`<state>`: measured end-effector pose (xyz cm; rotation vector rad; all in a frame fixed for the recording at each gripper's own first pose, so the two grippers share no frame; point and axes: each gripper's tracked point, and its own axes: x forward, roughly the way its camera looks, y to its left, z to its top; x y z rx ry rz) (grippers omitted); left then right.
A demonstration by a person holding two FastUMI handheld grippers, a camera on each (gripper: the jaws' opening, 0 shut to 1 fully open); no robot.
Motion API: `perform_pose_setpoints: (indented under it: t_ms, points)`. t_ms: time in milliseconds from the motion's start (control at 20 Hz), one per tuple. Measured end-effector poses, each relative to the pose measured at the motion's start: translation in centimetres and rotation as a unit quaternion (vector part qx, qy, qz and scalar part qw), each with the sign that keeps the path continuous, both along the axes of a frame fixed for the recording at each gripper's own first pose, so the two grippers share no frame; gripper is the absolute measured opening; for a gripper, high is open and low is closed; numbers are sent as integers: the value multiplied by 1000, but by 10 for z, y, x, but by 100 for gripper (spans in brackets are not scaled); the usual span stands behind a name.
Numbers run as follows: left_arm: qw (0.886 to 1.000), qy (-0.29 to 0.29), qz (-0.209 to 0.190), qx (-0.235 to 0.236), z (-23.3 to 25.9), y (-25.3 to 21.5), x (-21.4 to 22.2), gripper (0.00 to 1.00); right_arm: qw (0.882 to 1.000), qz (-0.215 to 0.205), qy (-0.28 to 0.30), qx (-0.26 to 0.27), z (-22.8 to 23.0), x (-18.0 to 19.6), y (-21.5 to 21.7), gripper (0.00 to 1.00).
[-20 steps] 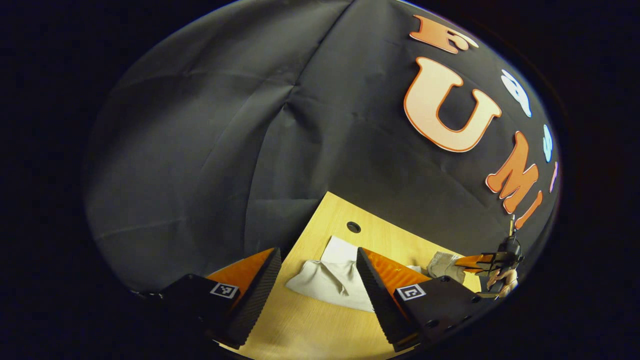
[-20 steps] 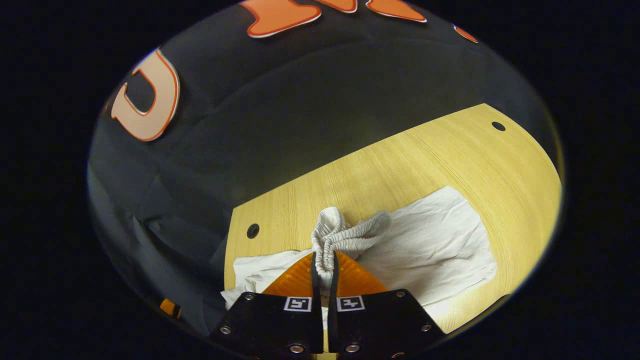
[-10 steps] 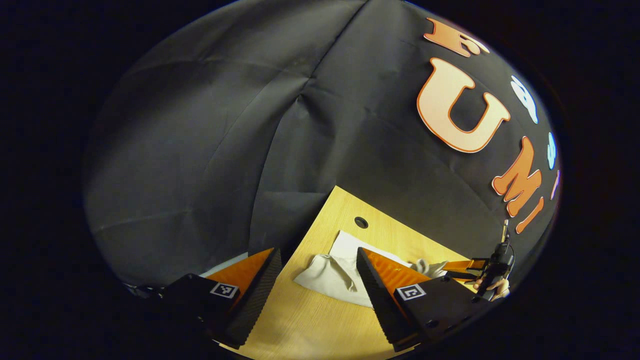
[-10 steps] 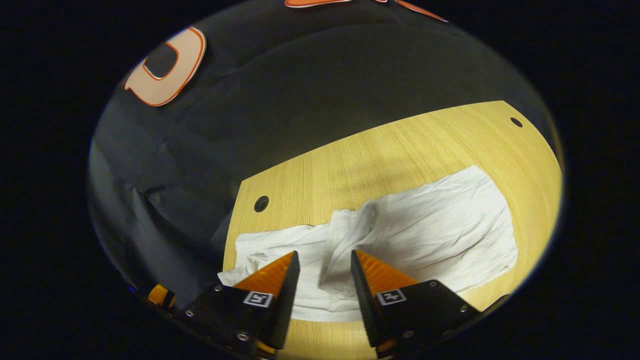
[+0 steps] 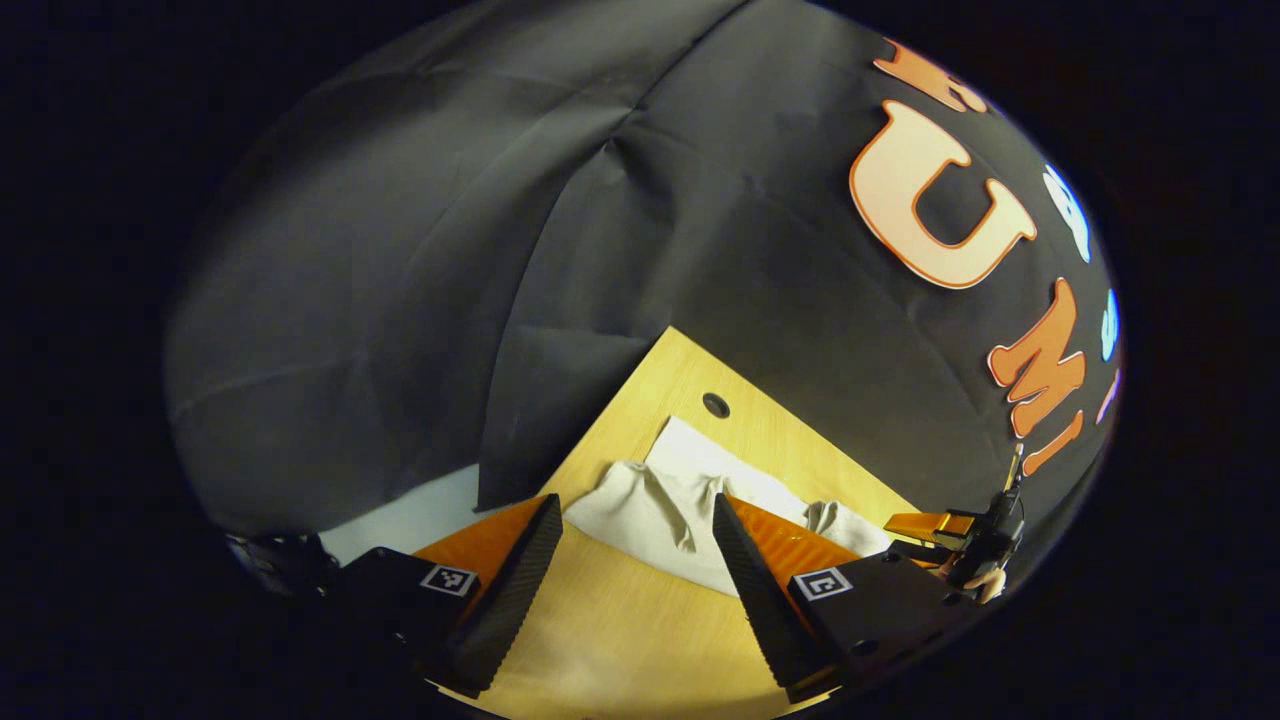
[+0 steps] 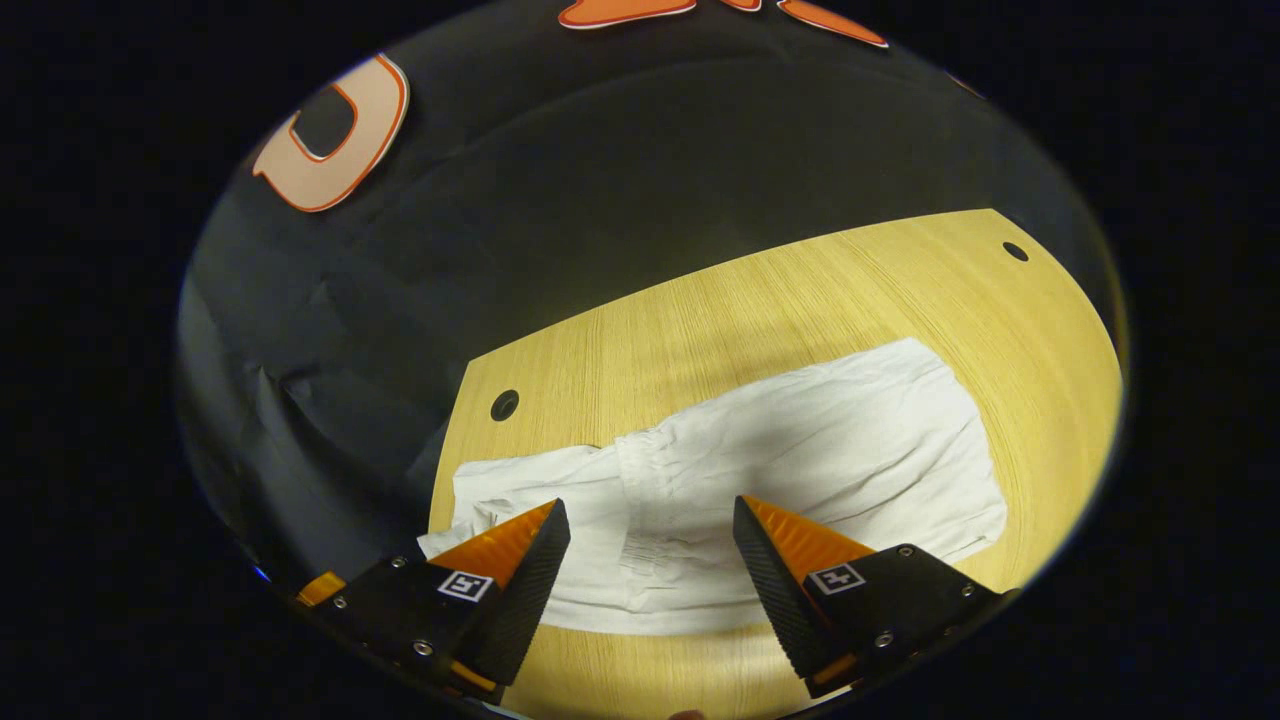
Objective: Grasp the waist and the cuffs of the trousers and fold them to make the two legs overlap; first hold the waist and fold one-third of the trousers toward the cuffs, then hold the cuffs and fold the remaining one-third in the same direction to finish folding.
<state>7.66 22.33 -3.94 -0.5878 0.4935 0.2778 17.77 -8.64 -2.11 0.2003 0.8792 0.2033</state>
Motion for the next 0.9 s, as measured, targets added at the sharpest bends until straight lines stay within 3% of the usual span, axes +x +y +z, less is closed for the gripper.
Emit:
perform_pose_setpoints:
  t_ms: [250, 400, 550, 800, 850, 900]
  points:
    - [995, 17, -8, -96, -34, -32, 1, 99, 1000, 3, 14, 9, -1, -13, -9, 99]
    - [991, 39, 13, -131, -64, -35, 8, 95, 1000, 2, 11, -5, 1, -19, -25, 98]
    - [982, 41, 23, -181, -80, -45, 24, 100, 1000, -14, 11, -16, 2, -24, -47, 98]
    - [975, 43, 51, -214, -109, -32, 42, 100, 999, -43, 23, -15, 3, -28, -76, 99]
    - [972, 44, 55, -222, -113, -31, 45, 95, 999, -46, 24, -15, 4, -28, -80, 99]
    - [970, 34, 56, -233, -112, -31, 49, 99, 998, -48, 24, -14, 5, -28, -83, 99]
